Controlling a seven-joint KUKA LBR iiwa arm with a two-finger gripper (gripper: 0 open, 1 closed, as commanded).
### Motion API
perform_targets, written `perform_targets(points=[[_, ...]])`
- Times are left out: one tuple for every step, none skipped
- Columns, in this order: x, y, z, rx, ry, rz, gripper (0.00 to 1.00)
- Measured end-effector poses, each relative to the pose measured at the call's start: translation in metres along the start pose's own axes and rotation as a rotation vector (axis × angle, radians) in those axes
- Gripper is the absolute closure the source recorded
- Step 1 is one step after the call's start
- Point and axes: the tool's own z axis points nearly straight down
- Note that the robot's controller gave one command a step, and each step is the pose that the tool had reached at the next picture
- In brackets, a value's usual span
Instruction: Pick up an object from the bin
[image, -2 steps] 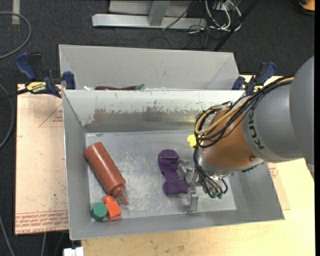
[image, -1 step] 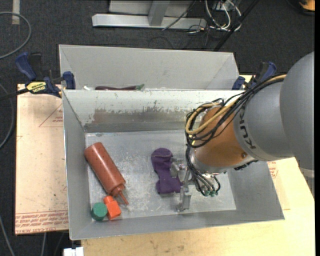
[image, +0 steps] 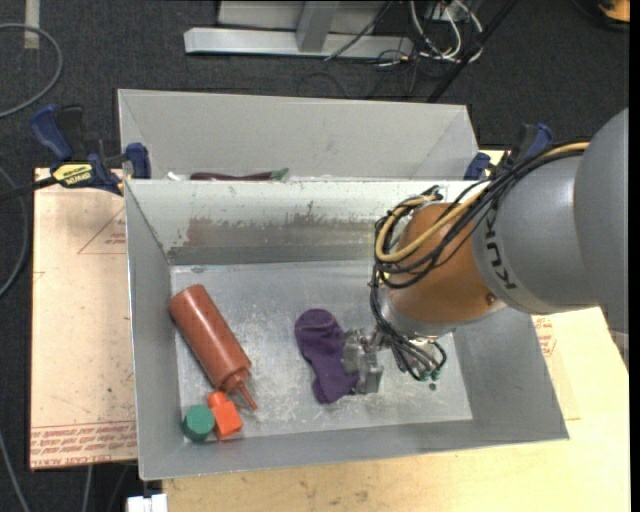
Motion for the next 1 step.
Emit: perform_targets(points=[[0.0, 0.0001, 0.0, 0.0, 0.0, -0.001, 1.0]])
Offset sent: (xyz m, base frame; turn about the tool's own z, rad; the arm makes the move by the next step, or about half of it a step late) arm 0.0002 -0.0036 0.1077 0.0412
